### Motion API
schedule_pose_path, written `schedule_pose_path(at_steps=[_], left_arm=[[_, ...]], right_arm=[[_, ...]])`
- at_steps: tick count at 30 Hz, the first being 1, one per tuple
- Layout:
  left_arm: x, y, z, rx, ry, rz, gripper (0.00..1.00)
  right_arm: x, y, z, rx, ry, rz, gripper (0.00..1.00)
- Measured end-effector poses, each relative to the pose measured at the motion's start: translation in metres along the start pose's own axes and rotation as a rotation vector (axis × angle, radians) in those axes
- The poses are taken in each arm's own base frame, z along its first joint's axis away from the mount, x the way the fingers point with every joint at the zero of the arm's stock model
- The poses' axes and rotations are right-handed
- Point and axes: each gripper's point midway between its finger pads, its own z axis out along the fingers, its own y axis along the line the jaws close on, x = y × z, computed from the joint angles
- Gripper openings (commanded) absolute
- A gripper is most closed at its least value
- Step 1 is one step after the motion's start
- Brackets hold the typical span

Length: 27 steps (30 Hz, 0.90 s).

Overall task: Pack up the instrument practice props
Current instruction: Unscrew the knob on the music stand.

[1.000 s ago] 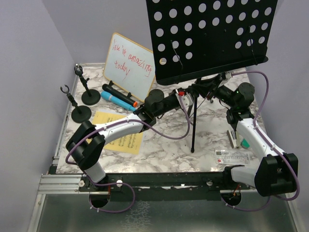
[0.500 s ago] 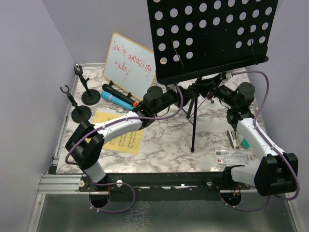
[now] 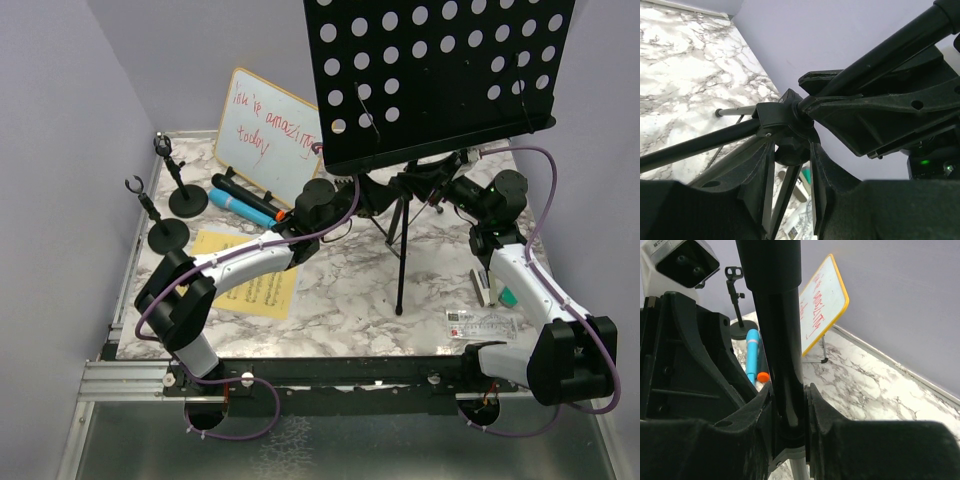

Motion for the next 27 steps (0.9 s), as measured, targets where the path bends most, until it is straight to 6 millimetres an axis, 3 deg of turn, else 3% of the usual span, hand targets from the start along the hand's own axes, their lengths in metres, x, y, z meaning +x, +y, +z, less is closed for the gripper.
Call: schedule_pose_path(at_steps=[4,8,11,16,21,27], left_arm=[[-0.002,0.001,-0.009,0.003,-0.012,0.094,0.56],[-0.013,-0.002,-0.024,0.041,-0.058,0.334,0.66],[-0.013,-0.005,-0.033,0.076,-0.088,0.530,0.66],[0.002,-0.004,-0.040,0.146,-0.095,0.871,0.66],[0.002,-0.011,-0.038,0.204,-0.137,1.166,0.64],[0.001,-0.007,-0.030,0.218,-0.159,1.397,0.59]], right_arm=[[0.000,0.004,0.001,-0.017,0.002,0.003,0.01],[0.000,0.005,0.001,-0.023,0.003,0.003,0.01],[0.000,0.005,0.001,-0.025,0.003,0.003,0.01],[0.000,0.005,0.001,-0.026,0.003,0.003,0.01],[0.000,0.005,0.001,-0.026,0.003,0.003,0.01],[0.000,0.005,0.001,-0.026,0.004,0.001,0.01]])
